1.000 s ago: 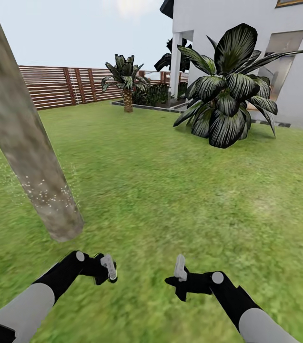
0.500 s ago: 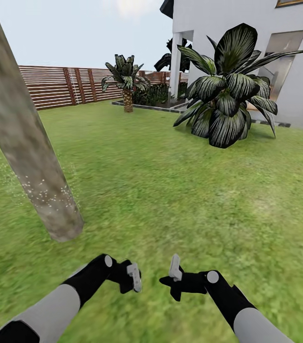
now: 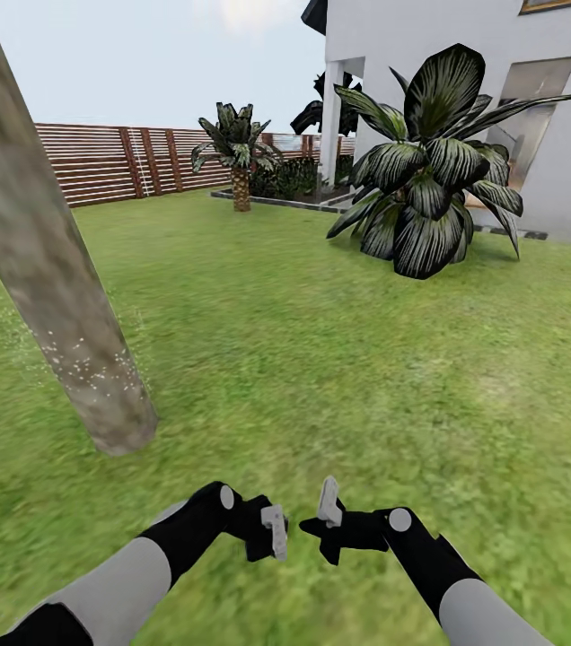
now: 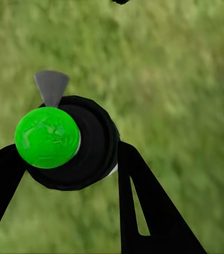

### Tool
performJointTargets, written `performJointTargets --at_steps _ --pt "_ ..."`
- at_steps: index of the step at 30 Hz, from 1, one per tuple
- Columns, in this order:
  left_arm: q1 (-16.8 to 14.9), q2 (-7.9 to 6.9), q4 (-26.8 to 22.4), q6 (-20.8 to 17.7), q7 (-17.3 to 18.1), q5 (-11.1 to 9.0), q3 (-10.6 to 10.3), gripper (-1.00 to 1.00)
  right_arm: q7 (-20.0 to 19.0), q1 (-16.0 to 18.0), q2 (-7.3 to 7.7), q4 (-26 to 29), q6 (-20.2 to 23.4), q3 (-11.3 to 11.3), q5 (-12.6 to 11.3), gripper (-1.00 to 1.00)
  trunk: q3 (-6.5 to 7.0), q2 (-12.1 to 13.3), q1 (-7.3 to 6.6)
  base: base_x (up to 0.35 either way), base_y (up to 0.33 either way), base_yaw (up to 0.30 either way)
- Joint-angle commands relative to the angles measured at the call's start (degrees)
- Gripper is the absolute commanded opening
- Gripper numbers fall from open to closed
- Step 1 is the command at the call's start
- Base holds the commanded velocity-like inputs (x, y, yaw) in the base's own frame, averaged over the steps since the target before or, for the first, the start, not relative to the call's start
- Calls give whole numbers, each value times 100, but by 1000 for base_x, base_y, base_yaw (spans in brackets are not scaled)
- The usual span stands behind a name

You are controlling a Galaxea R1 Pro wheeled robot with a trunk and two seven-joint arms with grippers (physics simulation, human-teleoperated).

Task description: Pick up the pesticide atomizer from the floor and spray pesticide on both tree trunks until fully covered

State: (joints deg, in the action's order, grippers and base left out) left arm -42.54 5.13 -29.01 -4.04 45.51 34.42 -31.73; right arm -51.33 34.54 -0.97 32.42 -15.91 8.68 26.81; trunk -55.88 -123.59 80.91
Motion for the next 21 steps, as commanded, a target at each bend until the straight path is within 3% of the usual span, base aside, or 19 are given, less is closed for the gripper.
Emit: performJointTargets --at_steps 1,5,8,10,21 --pt "0 20 3 0 2 3 0 -100 0 0 0 1 0 -2 0 -100 0 0 0 0 0 0" --pt "0 100 26 -8 -4 3 -10 -100 0 0 0 1 0 -2 1 -100 0 0 0 0 0 0" --pt "0 117 27 -56 -19 1 -365 -100 0 0 0 1 0 -3 2 -100 0 0 0 0 0 0" --pt "0 124 27 -121 -23 0 -489 -100 0 0 0 1 0 -4 0 -100 0 0 0 0 0 0" --pt "0 180 19 -141 -24 -41 -527 -100 0 0 0 1 0 -6 2 -100 0 0 0 0 0 0"
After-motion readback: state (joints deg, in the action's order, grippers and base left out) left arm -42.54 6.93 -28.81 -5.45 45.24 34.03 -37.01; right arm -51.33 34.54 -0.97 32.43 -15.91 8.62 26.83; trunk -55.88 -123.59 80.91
